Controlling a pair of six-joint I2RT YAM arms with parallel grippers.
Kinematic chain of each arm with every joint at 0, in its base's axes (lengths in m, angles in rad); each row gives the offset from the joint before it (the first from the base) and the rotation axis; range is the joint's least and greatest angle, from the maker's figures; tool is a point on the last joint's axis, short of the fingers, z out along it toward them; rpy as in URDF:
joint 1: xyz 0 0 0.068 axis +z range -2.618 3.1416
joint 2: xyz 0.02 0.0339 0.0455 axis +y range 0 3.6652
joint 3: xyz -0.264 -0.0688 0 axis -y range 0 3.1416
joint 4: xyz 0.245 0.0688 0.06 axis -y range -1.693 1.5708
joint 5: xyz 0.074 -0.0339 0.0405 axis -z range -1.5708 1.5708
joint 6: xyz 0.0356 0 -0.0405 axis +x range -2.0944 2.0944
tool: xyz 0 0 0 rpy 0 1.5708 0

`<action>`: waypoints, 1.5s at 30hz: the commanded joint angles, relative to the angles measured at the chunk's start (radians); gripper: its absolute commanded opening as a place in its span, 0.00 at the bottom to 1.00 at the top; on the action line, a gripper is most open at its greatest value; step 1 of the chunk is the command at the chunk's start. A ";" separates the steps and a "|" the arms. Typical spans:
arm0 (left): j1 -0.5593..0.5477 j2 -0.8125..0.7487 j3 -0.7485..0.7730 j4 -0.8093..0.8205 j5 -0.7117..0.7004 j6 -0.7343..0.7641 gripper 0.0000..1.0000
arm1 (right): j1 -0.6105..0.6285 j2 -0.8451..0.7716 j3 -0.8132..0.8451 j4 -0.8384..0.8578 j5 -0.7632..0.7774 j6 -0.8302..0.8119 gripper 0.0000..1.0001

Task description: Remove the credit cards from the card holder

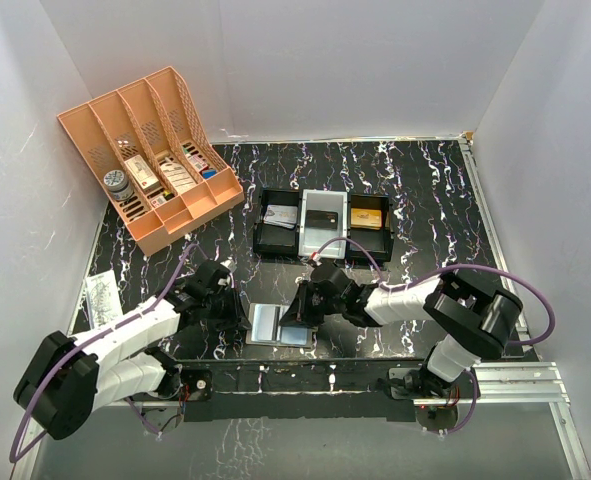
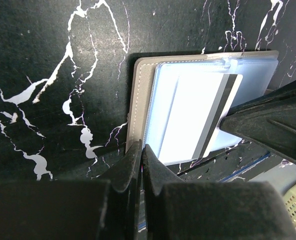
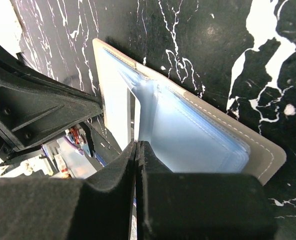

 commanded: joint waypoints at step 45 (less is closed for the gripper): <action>-0.046 0.131 0.037 0.053 0.035 -0.017 0.24 | -0.022 0.006 0.019 0.019 0.041 0.005 0.24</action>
